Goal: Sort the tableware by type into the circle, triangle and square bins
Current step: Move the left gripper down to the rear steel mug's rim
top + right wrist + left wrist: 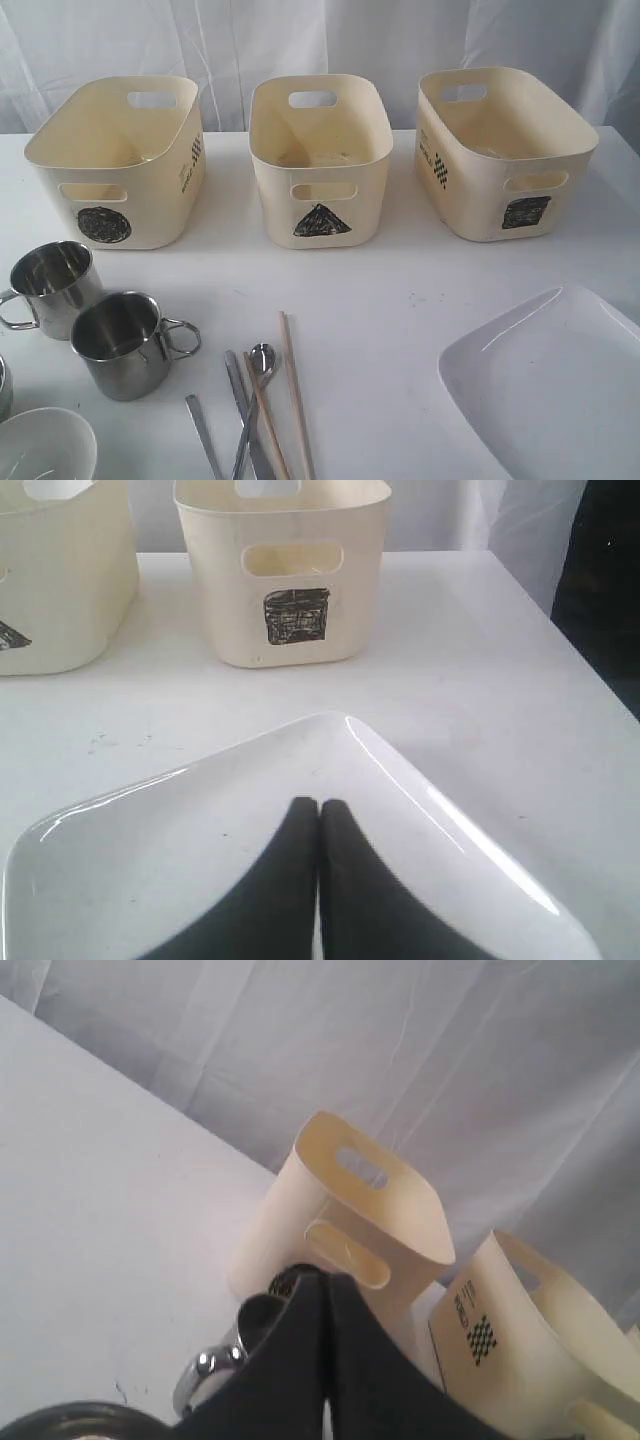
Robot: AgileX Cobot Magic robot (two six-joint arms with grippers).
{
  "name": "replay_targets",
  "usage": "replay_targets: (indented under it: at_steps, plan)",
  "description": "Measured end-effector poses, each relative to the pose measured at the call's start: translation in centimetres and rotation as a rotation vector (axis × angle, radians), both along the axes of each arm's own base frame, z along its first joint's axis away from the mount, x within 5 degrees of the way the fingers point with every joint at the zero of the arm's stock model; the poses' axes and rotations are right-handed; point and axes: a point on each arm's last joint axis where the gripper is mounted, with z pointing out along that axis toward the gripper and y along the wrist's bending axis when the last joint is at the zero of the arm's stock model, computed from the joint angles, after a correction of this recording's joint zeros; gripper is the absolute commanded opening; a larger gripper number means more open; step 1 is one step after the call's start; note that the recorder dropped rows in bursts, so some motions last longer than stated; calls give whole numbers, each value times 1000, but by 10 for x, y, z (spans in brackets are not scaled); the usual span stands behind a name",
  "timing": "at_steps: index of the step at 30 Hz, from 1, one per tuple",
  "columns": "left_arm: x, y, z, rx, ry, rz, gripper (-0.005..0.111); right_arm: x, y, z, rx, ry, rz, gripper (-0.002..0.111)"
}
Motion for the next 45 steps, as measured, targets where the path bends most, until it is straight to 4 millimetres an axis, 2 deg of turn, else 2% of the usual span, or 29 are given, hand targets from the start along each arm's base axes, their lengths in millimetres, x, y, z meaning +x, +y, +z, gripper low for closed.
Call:
replay_targets:
  at_steps: [4,7,11,14,15,16,17,18,19,20,22,25,27,28,30,32,35,38,41,43,45]
  plan:
    - [-1,3,15,31,-83,40,0,0,0,0,0,0,0,0]
    - [-3,4,43,144,-151,63,0,0,0,0,0,0,0,0]
    - [3,5,91,235,-185,84,0,0,0,0,0,0,0,0]
    - [23,1,119,293,-103,33,0,0,0,0,0,0,0,0]
    - [35,-3,125,333,-52,-14,0,0,0,0,0,0,0,0]
    - [61,-13,128,405,55,-151,0,0,0,0,0,0,0,0]
    - [77,-19,124,417,121,-228,0,0,0,0,0,0,0,0]
    - [108,-27,108,421,262,-358,0,0,0,0,8,-1,-2,0]
    - [122,-30,98,416,334,-417,0,0,0,0,15,-2,-4,0]
    - [143,-35,76,398,458,-506,0,0,0,0,24,-3,-7,0]
    - [157,-41,53,331,598,-612,0,0,0,0,28,-4,-8,0]
    - [154,-39,39,324,762,-635,0,0,0,0,30,-4,-9,0]
    - [149,-34,41,387,833,-622,0,0,0,0,30,-4,-9,0]
    - [146,-32,46,423,851,-622,0,0,0,0,30,-4,-9,0]
    - [137,-25,68,535,856,-586,0,0,0,0,32,-4,-9,0]
    - [130,-13,91,654,867,-471,0,0,0,0,32,-4,-9,0]
    - [128,4,105,780,890,-314,0,0,0,0,32,-4,-9,0]
    - [131,12,102,836,938,-250,0,0,0,0,32,-4,-9,0]
    - [142,11,93,808,970,-255,2,0,0,0,32,-4,-9,0]
    - [150,8,86,749,976,-272,9,0,0,0,32,-4,-9,0]
    - [157,4,78,680,990,-296,22,0,0,0,32,-4,-9,0]
